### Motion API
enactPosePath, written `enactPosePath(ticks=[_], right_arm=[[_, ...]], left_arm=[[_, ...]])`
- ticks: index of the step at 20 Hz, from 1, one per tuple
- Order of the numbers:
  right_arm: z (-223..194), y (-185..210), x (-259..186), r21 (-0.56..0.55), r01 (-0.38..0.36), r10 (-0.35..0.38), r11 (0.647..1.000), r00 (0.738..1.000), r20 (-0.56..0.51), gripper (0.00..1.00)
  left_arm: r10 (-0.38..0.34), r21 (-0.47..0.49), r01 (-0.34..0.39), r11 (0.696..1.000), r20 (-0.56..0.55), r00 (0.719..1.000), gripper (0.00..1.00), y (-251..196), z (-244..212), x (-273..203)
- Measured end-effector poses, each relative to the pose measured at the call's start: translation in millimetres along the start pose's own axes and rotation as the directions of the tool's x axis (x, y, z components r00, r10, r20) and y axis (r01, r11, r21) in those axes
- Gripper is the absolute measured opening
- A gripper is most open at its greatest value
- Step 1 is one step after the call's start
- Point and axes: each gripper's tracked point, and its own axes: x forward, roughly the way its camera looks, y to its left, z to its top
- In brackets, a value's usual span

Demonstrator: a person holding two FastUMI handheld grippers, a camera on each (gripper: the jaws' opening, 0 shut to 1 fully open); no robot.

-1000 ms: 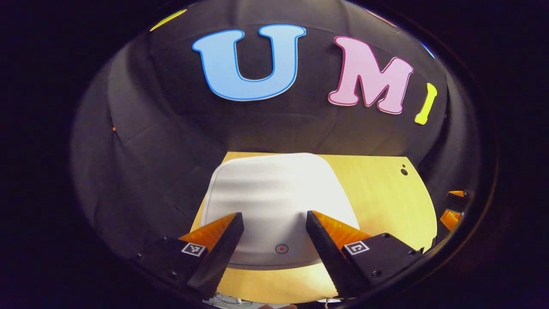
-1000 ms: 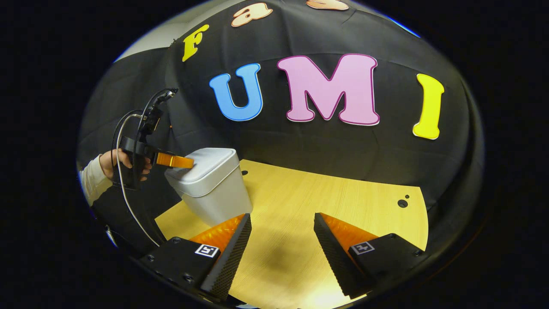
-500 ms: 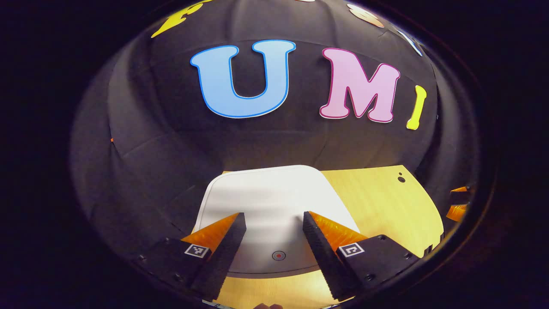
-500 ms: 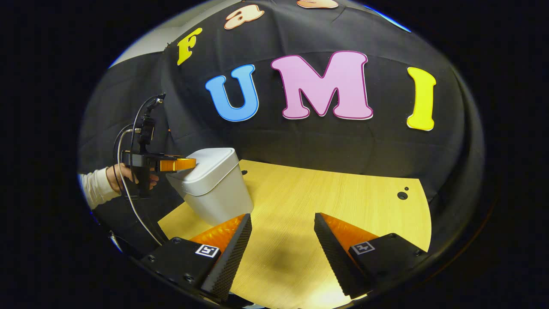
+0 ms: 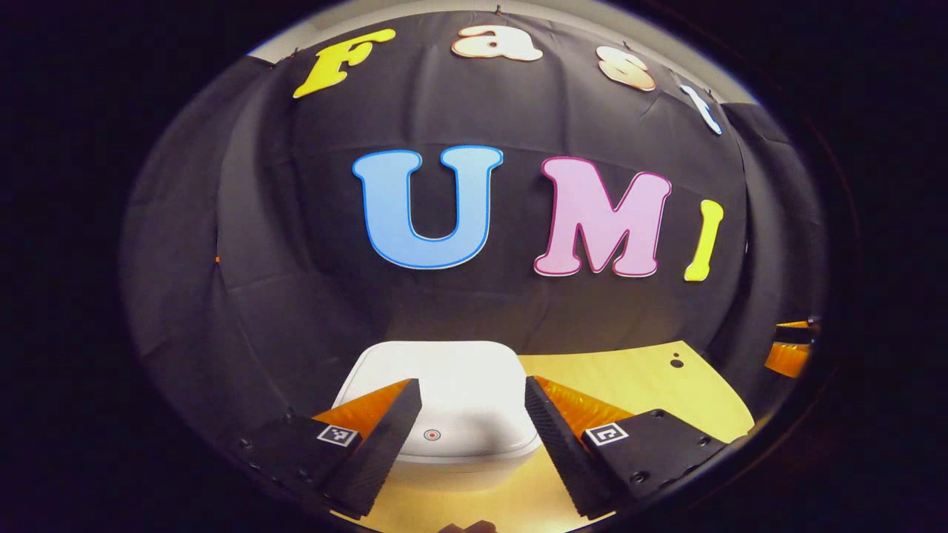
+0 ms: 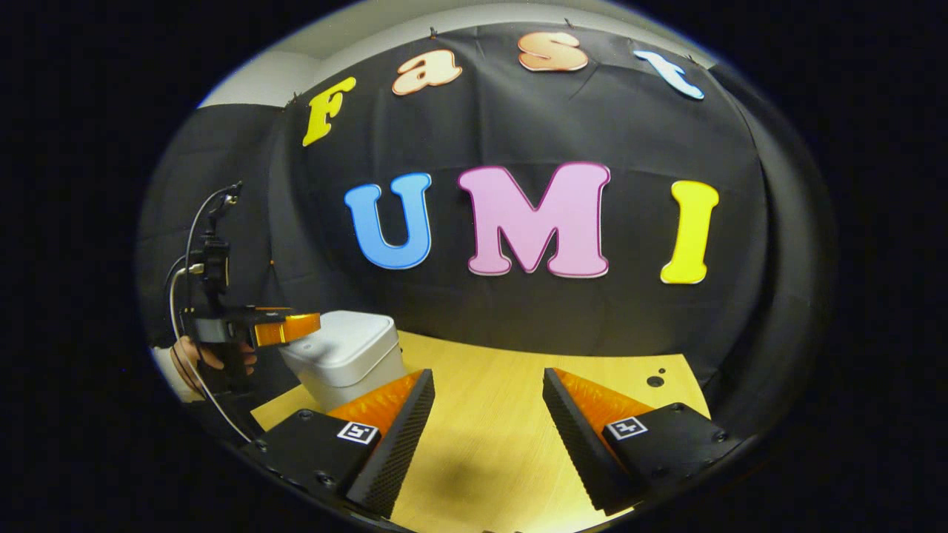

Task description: Press the lid of the desktop garbage bin to open it, pick up the crumpled paper on the desktop and throw it into the bin, then pick up the pop can on the desktop and drop it into the bin, and finally close the garbage bin lid.

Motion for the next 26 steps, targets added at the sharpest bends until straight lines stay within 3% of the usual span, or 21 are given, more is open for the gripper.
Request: enactPosePath(ticks=[7, 13, 26], right_arm=[[34.1, 29.4, -5.2, -0.072, 0.017, -0.007, 0.997, 0.991, 0.13, 0.98], [52.2, 43.4, -7.0, -0.093, 0.016, 0.003, 0.995, 0.981, 0.195, 0.98], [69.8, 56.5, 6.8, -0.113, 0.007, 0.02, 0.994, 0.971, 0.237, 0.97]], left_arm=[[-0.049, 0.066, 0.036, 0.997, 0.201, 0.978, 0.95, -37.1, 45.5, -64.9], [-0.085, 0.063, 0.074, 0.995, 0.192, 0.978, 0.95, -59.3, 37.4, -89.6], [0.016, -0.026, -0.01, 1.0, 0.249, 0.968, 0.95, -26.8, 50.5, -110.4]])
